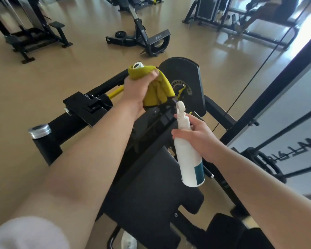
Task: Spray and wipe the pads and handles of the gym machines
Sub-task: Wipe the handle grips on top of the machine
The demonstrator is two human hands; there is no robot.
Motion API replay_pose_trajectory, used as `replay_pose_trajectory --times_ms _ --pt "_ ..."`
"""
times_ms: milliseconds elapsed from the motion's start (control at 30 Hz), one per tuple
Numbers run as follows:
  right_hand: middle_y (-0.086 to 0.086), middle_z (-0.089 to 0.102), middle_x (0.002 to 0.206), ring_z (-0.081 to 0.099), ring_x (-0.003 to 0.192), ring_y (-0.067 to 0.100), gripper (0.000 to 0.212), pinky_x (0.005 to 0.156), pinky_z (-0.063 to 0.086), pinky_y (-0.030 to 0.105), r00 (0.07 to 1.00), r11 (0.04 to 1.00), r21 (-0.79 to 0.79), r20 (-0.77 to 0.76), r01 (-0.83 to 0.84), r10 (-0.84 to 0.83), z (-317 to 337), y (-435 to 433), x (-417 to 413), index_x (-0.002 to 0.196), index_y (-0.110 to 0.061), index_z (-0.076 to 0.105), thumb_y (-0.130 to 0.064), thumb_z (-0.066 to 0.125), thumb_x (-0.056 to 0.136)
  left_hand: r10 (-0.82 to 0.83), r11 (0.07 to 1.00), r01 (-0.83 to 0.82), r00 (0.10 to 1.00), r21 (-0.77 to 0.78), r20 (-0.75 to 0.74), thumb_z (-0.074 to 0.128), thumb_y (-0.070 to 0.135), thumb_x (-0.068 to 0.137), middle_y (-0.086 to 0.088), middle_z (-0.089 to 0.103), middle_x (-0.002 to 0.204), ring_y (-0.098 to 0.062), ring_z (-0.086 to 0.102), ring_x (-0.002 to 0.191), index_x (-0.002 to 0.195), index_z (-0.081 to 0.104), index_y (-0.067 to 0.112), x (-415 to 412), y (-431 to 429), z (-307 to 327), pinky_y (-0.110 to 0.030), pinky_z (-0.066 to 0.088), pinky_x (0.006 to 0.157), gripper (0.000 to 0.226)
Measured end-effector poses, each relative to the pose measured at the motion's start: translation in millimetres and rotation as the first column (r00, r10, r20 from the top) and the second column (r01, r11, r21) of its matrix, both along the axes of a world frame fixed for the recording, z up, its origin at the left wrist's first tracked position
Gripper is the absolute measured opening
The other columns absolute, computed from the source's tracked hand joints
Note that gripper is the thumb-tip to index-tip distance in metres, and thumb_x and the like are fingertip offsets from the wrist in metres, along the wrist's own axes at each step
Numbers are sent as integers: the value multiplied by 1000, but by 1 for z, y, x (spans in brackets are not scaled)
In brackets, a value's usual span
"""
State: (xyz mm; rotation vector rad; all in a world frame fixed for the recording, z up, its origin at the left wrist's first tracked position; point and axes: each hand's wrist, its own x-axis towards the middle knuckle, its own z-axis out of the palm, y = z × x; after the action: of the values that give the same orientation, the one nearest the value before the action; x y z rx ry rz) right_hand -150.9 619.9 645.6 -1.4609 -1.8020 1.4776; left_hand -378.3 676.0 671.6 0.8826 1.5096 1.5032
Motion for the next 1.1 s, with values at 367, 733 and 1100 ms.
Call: replay_pose_trajectory --times_ms 367,733,1100 --pt "-4 73 97 76 81 21 51 75 67 49 999 999 -7 -23 49 -50 -9 1 1 128 -50 57 -32 81 86 -53 997 44 989 -64 -141 80 38 82 -4 79 95 -23 75 91 91 74 23 26 -1 -34 -50 59 92 19" --pt "-3 71 102 74 87 20 56 81 66 50 1000 1000 27 -18 -6 7 -9 -34 -10 133 -51 55 -34 80 87 -9 974 -119 832 -195 -555 67 61 90 -1 74 97 -22 69 92 107 73 16 30 -36 -31 -35 55 80 49" --pt "-10 68 105 72 91 18 65 82 64 43 1000 999 52 -27 9 -8 1 -33 2 142 -52 46 -34 79 89 219 968 -239 952 -74 -212 75 49 89 6 65 118 -19 63 115 129 61 17 40 -13 -1 -32 48 102 54"
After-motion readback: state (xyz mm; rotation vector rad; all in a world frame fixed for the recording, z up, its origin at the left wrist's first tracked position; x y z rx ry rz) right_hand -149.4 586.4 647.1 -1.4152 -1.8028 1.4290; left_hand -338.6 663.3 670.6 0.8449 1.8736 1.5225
